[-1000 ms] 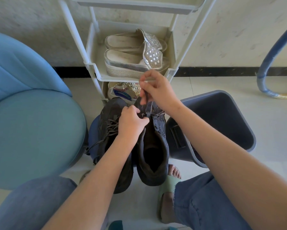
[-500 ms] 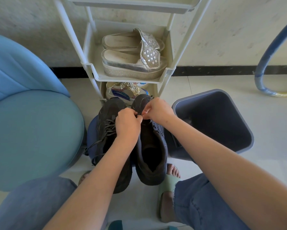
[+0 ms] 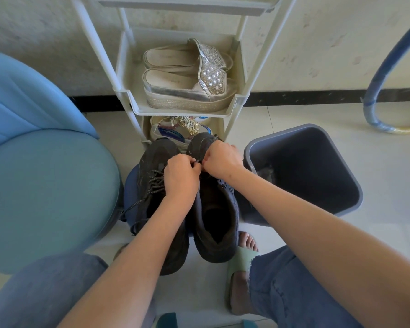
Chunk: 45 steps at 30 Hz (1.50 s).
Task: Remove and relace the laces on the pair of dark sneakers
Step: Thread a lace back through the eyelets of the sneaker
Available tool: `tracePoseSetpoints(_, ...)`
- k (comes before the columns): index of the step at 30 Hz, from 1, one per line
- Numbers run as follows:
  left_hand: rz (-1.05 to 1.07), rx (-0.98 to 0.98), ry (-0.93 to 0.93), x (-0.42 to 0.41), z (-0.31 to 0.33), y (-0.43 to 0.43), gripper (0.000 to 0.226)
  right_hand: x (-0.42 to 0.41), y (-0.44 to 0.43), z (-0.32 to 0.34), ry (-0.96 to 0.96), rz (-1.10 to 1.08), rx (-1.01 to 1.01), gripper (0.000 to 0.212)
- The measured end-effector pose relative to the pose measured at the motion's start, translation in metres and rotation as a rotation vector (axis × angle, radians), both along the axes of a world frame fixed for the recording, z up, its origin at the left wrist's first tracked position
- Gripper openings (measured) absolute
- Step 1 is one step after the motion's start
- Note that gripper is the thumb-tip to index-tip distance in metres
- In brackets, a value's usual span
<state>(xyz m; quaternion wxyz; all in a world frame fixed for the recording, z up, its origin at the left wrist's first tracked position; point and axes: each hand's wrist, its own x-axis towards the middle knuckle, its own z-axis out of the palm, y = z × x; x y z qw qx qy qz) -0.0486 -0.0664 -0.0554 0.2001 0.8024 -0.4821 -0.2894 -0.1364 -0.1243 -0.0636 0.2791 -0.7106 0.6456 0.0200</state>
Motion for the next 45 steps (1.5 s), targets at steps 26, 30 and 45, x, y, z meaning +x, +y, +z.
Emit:
tracePoseSetpoints(26, -0.24, 0.17, -0.208, -0.001, -0.001, -0.009, 0.027, -0.001, 0.026, -0.008, -0.043, -0.054, -0.017, 0.025)
tracePoseSetpoints(30, -0.185, 0.171, -0.062, 0.008, -0.001, -0.009, 0.035, -0.002, 0.022, -0.011, -0.017, -0.05, 0.041, 0.024)
tracePoseSetpoints(45, -0.047, 0.118, 0.088, 0.01, -0.002, -0.002, 0.037, 0.0, 0.027, -0.006, -0.111, -0.224, 0.058, 0.017)
